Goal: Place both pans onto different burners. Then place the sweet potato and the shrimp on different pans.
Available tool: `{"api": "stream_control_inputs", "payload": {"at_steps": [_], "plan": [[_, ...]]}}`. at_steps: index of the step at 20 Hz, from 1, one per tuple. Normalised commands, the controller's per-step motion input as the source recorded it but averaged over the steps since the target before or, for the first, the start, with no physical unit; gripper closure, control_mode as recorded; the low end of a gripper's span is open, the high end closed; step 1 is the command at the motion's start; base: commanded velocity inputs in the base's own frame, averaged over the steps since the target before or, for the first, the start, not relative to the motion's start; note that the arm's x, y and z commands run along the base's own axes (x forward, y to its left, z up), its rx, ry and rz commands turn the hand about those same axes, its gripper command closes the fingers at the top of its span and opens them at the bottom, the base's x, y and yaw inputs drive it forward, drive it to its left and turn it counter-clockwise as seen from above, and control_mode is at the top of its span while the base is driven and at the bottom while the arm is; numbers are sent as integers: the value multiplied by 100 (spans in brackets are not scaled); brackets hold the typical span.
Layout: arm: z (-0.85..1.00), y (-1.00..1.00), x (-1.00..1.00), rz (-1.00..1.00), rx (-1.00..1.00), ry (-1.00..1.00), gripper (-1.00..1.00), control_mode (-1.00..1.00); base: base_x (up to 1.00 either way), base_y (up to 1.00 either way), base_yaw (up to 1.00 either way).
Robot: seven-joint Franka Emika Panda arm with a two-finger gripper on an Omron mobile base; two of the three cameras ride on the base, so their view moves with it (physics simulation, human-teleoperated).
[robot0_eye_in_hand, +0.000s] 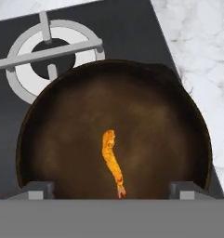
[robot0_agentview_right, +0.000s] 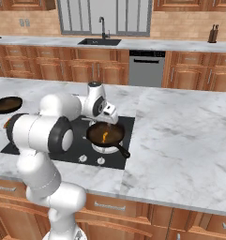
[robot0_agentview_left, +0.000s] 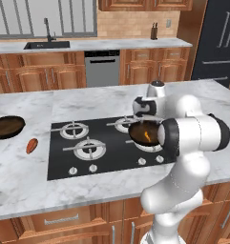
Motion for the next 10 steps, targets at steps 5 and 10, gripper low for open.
{"api": "stream_control_inputs", "payload": {"at_steps": [5, 10], "plan": [[81, 13, -48, 0, 0, 0, -100, -100, 0, 0, 0], [62, 22, -56, 0, 0, 1, -100, -100, 0, 0, 0]]}}
